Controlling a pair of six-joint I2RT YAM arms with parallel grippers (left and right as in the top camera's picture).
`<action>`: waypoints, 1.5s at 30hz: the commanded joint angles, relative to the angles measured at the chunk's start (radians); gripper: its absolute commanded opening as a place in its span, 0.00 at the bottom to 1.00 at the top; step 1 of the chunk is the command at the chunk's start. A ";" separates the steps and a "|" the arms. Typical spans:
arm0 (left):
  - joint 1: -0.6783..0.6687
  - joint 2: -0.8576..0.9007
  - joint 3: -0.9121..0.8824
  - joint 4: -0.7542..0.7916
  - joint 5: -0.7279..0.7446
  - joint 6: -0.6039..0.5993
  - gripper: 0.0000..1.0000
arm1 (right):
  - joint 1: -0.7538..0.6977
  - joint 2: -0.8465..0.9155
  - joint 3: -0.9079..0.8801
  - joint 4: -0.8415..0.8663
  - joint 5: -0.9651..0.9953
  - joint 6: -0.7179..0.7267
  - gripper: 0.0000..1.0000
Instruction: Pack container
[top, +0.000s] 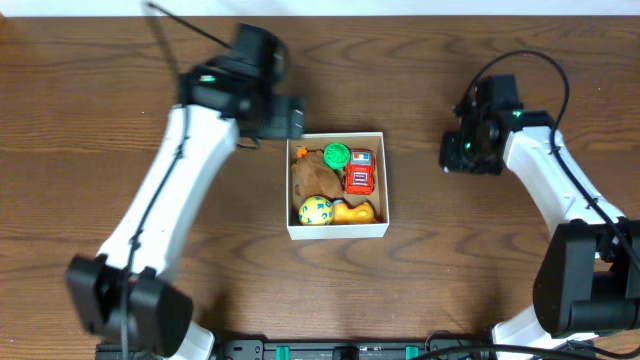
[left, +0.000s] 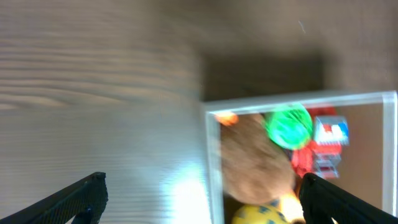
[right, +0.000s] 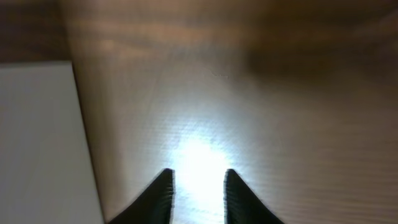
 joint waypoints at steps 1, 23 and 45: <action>0.116 -0.050 0.003 0.012 -0.060 0.012 0.98 | 0.003 -0.035 0.118 0.026 0.131 -0.064 0.72; 0.329 -0.428 -0.167 0.055 -0.047 0.171 0.98 | 0.035 -0.413 0.063 0.099 0.341 -0.052 0.99; 0.280 -1.165 -0.860 0.139 0.032 0.069 0.98 | 0.146 -1.073 -0.708 0.115 0.447 0.211 0.99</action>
